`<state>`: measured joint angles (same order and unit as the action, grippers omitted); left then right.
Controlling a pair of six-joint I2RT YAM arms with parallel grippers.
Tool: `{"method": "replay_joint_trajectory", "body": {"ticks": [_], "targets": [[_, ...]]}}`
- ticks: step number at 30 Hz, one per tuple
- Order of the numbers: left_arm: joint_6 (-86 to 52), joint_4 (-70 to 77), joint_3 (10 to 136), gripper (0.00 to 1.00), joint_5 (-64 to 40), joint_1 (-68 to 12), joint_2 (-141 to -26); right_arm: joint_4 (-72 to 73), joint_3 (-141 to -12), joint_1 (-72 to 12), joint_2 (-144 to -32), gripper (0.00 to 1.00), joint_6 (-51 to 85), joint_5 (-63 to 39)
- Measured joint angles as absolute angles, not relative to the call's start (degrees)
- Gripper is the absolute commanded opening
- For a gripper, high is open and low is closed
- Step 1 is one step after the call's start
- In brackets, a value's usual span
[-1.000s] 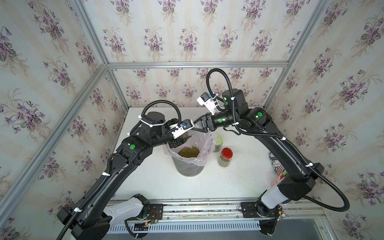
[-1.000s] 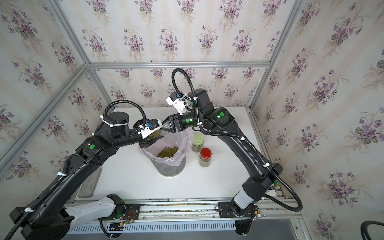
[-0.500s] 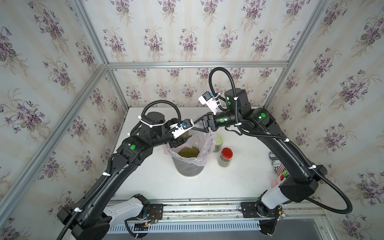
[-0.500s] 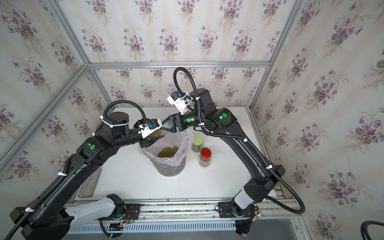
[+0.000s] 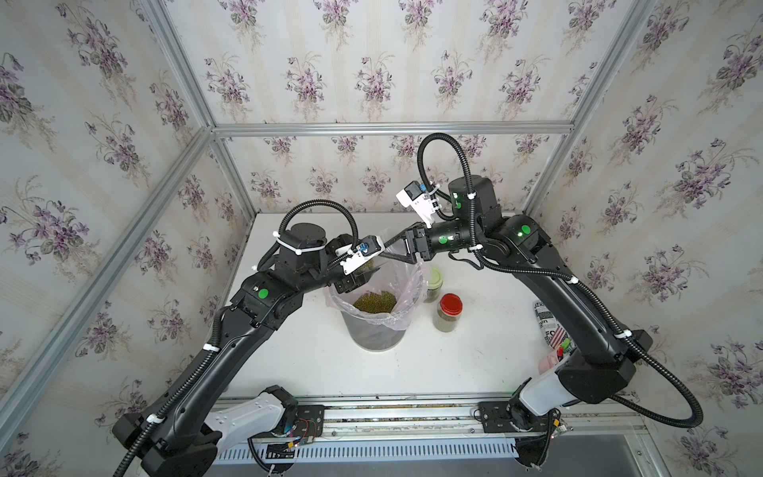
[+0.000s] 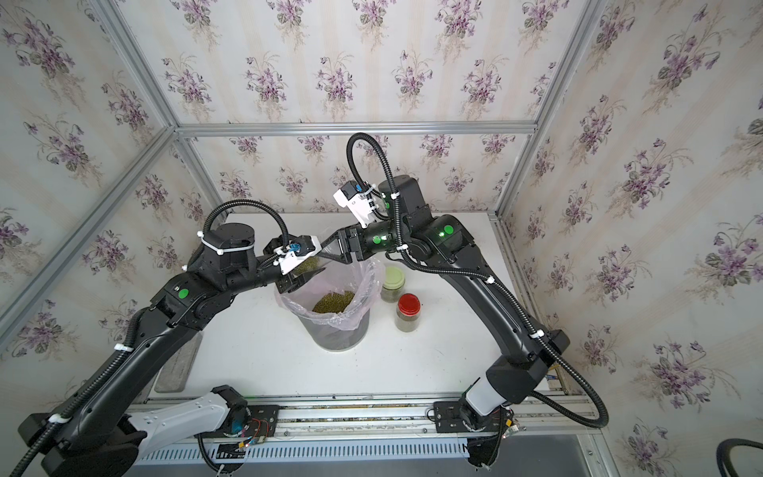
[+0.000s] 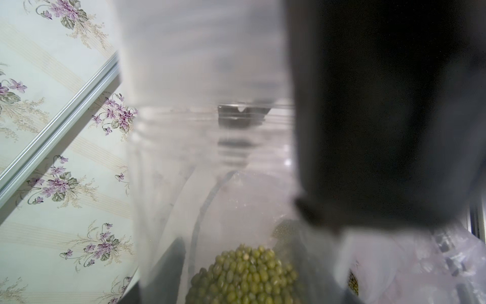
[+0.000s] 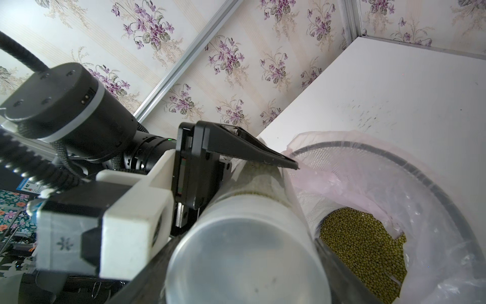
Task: Empty moldy mung beans from jars
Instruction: Pick up the jar from the center of the board.
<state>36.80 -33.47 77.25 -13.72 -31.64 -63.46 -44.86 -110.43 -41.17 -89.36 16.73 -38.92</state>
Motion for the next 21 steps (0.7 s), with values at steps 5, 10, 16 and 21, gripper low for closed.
{"method": "replay_joint_trajectory", "body": {"ticks": [5, 10, 16, 21], "targets": [[36.8, -33.5, 77.2, 0.68, -13.6, -31.6, -63.5, -44.8, -110.8, -40.8, -89.3, 0.77, 17.0, -38.6], [36.8, -33.5, 77.0, 0.68, -13.6, -31.6, -63.5, -44.8, -111.0, -40.7, -89.3, 0.77, 17.7, -38.4], [36.8, -33.5, 77.0, 0.68, -13.6, -31.6, -63.5, -44.8, -111.1, -40.4, -89.3, 0.76, 17.8, -38.2], [36.8, -33.5, 77.0, 0.68, -13.6, -31.6, -63.5, -44.9, -111.1, -40.1, -88.9, 0.75, 17.8, -38.1]]}}
